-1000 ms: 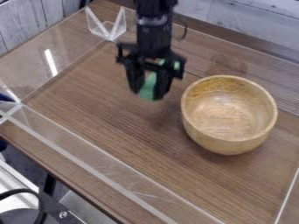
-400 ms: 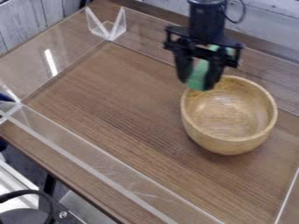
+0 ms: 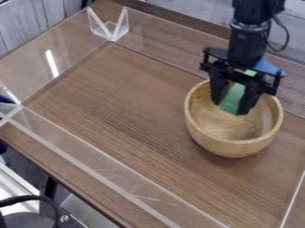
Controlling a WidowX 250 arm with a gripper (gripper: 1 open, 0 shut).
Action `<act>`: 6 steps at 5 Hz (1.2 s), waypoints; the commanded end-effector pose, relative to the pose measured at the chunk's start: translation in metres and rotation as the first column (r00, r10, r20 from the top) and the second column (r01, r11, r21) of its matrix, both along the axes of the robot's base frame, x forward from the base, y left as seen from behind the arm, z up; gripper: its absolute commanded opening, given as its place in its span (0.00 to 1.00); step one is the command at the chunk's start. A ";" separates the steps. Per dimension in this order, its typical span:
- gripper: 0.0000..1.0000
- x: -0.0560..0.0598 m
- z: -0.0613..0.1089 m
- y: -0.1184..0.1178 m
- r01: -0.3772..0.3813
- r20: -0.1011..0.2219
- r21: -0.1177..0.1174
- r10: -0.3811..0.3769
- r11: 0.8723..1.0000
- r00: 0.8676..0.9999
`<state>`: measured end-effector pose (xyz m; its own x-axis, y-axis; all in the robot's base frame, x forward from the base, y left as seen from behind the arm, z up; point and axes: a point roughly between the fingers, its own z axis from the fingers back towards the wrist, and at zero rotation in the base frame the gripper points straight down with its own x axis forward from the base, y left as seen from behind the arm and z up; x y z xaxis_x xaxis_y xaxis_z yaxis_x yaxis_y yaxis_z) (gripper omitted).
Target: Put the green block in the brown bowl
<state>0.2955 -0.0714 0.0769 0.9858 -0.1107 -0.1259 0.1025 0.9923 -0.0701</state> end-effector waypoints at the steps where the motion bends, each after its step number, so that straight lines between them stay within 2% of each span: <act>1: 0.00 0.015 0.008 -0.009 0.020 0.060 -0.014 -0.019 1.000 0.998; 3: 0.00 0.025 -0.015 -0.014 0.043 0.033 -0.016 -0.042 0.999 0.999; 6: 0.00 0.031 -0.020 -0.014 0.059 0.034 -0.028 -0.058 0.998 0.998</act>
